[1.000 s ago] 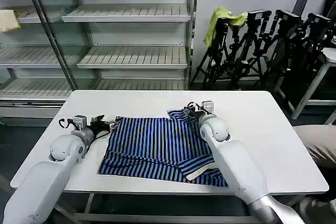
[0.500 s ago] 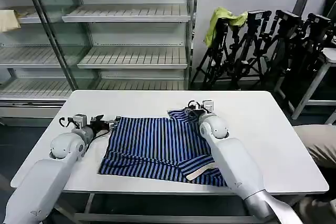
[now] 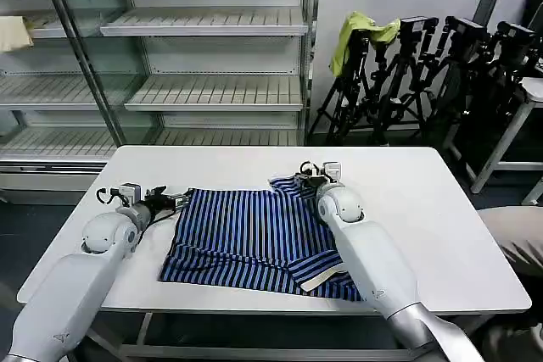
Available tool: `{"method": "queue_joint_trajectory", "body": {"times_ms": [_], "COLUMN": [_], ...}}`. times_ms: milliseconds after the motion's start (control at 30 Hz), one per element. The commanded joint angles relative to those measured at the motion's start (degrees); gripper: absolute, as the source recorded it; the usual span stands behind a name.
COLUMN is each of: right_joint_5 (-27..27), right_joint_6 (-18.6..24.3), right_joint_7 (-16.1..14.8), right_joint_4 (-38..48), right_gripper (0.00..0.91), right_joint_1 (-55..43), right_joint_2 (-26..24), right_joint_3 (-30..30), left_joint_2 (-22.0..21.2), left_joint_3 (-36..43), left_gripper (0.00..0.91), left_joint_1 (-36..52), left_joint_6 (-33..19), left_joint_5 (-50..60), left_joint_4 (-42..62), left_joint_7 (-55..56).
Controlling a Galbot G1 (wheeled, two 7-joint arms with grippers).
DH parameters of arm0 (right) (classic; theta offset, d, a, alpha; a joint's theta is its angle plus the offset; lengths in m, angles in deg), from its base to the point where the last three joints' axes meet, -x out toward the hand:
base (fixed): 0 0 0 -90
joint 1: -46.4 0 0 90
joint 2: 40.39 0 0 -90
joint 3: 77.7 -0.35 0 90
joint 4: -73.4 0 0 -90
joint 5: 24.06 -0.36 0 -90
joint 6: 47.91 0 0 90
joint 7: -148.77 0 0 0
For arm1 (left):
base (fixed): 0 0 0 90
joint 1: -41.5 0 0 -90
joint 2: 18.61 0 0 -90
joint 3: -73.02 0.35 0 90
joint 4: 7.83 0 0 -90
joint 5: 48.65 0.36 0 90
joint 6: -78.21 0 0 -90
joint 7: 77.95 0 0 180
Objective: Fold and organize the clothes.
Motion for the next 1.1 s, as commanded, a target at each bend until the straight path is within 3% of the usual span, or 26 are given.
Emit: {"method": "queue_joint_trajectory", "body": {"times_ms": [33,633,833,1100], "right_joint_5": [-0.30,-2.04,-0.98,-1.52], "right_joint_6": [-0.30,-0.51,2.31,3.04], "right_joint_7": [0.06,-0.95,-2.47,-2.62], "right_joint_4": [0.67,-0.20,-1.18,-8.59], "right_gripper": [0.000,0.000,0.000,0.000], "right_joint_1": [-0.01,0.32,0.27,0.65], "right_joint_2": [0.19,0.25,-0.21,-3.54], "right_joint_3": [-0.03,-0.37,0.34,3.66], "left_joint_2": [0.05,-0.20,0.18,0.63], "left_joint_3": [0.13,-0.38,-0.91,-1.59], "left_gripper": [0.010,0.010,0.010,0.010], "left_joint_1": [0.07,-2.13,-2.52,-2.92], "left_joint_6": [0.13,-0.21,-0.50,-1.20], "left_joint_5": [0.80,0.61,0.10,-0.06], "left_joint_4": [0.29,-2.24,-3.29,-4.42], "left_joint_7": [-0.23,-1.77,-1.75,-1.75]}}
